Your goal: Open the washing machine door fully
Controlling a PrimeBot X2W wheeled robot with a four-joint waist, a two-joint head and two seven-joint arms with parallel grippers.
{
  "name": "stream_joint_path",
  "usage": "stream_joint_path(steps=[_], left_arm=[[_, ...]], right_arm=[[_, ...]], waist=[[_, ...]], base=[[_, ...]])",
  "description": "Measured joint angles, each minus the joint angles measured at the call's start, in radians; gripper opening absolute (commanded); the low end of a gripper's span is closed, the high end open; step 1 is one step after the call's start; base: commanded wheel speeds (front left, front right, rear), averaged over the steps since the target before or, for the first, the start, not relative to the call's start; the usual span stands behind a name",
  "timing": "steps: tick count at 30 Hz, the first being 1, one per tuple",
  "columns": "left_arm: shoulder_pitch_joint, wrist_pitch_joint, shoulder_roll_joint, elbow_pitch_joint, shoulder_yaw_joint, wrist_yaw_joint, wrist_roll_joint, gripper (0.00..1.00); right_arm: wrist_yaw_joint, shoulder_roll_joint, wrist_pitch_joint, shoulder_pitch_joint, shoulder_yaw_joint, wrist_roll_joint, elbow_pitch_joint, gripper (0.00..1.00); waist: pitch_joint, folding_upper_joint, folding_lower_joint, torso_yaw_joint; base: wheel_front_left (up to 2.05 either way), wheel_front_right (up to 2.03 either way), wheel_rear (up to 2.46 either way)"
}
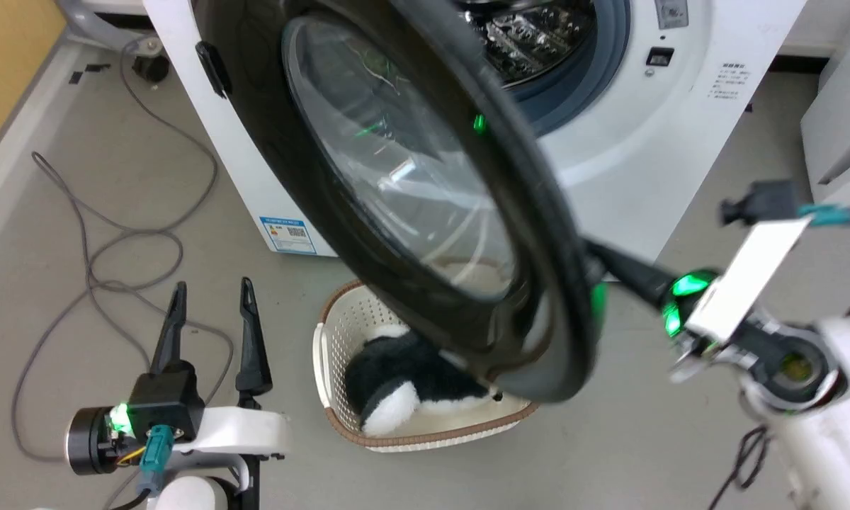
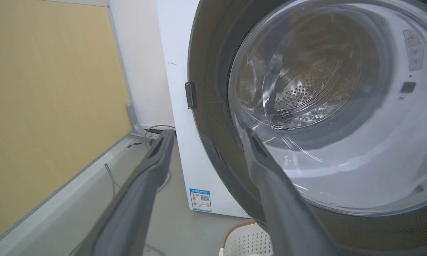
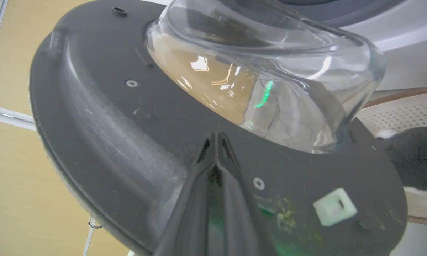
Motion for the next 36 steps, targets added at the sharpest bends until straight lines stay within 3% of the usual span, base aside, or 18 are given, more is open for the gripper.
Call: stream_joint_path(steps=[11, 26, 32, 36], left_arm=[[0.025, 0.000, 0.000, 0.015, -0.002, -0.008, 0.009, 1.00], [0.035, 0.000, 0.000, 0.034, 0.002, -0.009, 0.010, 1.00], [0.051, 0.000, 0.000, 0.036, 0.004, -0.008, 0.010, 1.00], [0.058, 0.000, 0.001, 0.037, 0.019, -0.008, 0.010, 1.00]], right_arm=[[0.000, 0.068, 0.021, 0.123, 0.114, -0.012, -0.143, 0.00], [0.000, 0.134, 0.028, 0.219, 0.272, -0.042, -0.216, 0.00], [0.000, 0.132, -0.091, 0.226, 0.231, -0.079, -0.246, 0.00], [0.000, 0.106, -0.317, 0.231, 0.159, -0.213, -0.266, 0.00]], waist=[[-0.030, 0.0000, 0.0000, 0.014], [-0.052, 0.0000, 0.0000, 0.009], [-0.066, 0.0000, 0.0000, 0.002], [-0.073, 0.0000, 0.0000, -0.011]], base=[[0.00, 0.00, 0.00], [0.00, 0.00, 0.00], [0.00, 0.00, 0.00], [0.00, 0.00, 0.00]])
